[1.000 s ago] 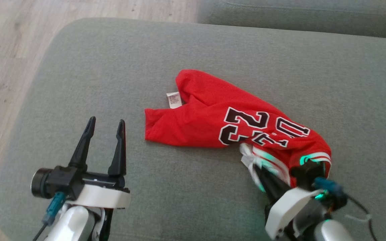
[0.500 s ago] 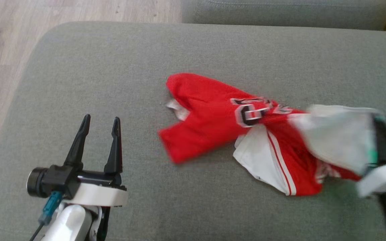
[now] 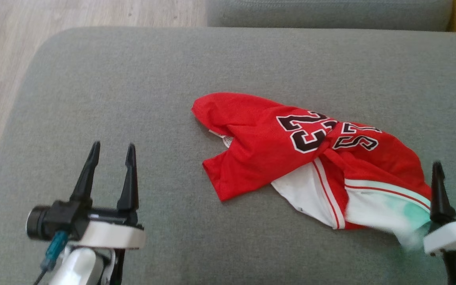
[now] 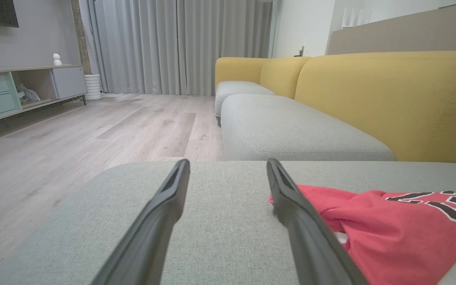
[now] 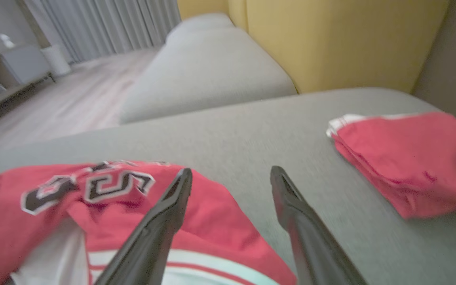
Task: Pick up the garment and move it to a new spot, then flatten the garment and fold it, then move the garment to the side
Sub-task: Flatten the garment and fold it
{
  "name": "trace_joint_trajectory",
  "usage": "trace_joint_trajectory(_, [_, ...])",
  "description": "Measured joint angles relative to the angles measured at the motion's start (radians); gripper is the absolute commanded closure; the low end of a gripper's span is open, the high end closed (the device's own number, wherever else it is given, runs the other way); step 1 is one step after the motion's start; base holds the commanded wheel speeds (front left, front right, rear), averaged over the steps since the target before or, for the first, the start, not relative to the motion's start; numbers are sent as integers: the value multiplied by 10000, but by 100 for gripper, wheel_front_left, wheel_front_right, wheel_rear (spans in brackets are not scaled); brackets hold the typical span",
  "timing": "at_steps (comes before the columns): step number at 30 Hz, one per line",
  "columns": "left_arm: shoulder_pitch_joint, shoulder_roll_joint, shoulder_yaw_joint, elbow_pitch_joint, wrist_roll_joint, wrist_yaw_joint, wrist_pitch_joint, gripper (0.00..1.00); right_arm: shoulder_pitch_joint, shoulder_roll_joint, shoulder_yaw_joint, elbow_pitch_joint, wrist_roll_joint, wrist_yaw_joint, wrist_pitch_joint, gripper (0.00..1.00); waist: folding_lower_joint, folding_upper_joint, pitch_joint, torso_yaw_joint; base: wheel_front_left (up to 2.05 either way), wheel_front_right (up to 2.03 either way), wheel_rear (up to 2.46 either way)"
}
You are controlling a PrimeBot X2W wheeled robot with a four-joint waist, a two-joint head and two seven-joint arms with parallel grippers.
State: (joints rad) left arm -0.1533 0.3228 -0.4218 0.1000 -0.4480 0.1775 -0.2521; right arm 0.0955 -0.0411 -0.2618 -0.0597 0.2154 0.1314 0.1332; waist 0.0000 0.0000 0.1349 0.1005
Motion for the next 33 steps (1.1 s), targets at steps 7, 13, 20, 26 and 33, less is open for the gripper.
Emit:
trace_joint_trajectory(7, [640, 134, 25, -86, -58, 257, 44, 0, 13, -2, 1524, -1538, -577, 0, -686, 0, -1, 0, -403, -243, 0, 0, 0])
trace_joint_trajectory(13, [1023, 236, 23, -230, -98, 431, 295, 0, 581, -2, 2585, -1981, -686, 0, -625, 0, -2, 0, -813, -360, 0, 0, 0])
trace_joint_trajectory(20, [1336, 336, 6, -416, -104, 583, 502, 0, 1055, -2, 2690, -2033, -506, 0, -539, 0, -1, 0, -1013, -427, 0, 0, 0])
trace_joint_trajectory(26, [1402, 347, -10, -489, -104, 617, 575, 0, 1053, -2, 2692, -2096, -477, 0, -533, 0, 0, 0, -947, -417, 0, 0, 0])
trace_joint_trajectory(33, [1346, 372, -155, -596, -100, 583, 631, 0, 1029, -2, 2686, -2184, -376, 0, -523, 0, 0, 0, -725, -390, 0, 0, 0])
